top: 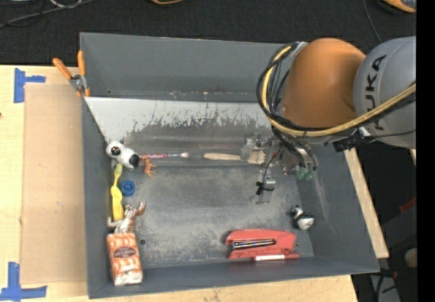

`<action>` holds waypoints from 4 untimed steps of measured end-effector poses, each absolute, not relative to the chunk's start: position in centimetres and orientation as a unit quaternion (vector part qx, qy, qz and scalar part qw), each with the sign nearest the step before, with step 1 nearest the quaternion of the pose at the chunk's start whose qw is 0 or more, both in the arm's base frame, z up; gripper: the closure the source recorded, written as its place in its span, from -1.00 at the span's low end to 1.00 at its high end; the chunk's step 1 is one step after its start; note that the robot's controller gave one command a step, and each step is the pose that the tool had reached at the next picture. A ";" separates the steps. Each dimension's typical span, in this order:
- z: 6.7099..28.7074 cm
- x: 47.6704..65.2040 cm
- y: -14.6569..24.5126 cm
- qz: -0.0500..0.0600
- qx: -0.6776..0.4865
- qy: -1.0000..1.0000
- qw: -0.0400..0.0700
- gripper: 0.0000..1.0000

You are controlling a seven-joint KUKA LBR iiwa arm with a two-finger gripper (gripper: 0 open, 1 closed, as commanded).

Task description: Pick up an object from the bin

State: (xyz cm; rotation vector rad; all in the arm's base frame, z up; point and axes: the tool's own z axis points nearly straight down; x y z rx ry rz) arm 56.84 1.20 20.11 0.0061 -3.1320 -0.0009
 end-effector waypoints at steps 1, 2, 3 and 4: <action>20.6 57.0 1.2 0.000 0.002 -1.000 0.001 -1.00; 17.6 53.8 -1.0 -0.001 0.064 -0.998 -0.003 -1.00; 14.3 49.7 -2.7 -0.001 0.184 -0.983 0.001 1.00; 14.3 49.7 -2.7 -0.001 0.184 -0.983 0.001 -1.00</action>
Offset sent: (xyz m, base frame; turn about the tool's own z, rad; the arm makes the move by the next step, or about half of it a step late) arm -0.0698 -0.0570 -0.0640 -0.2459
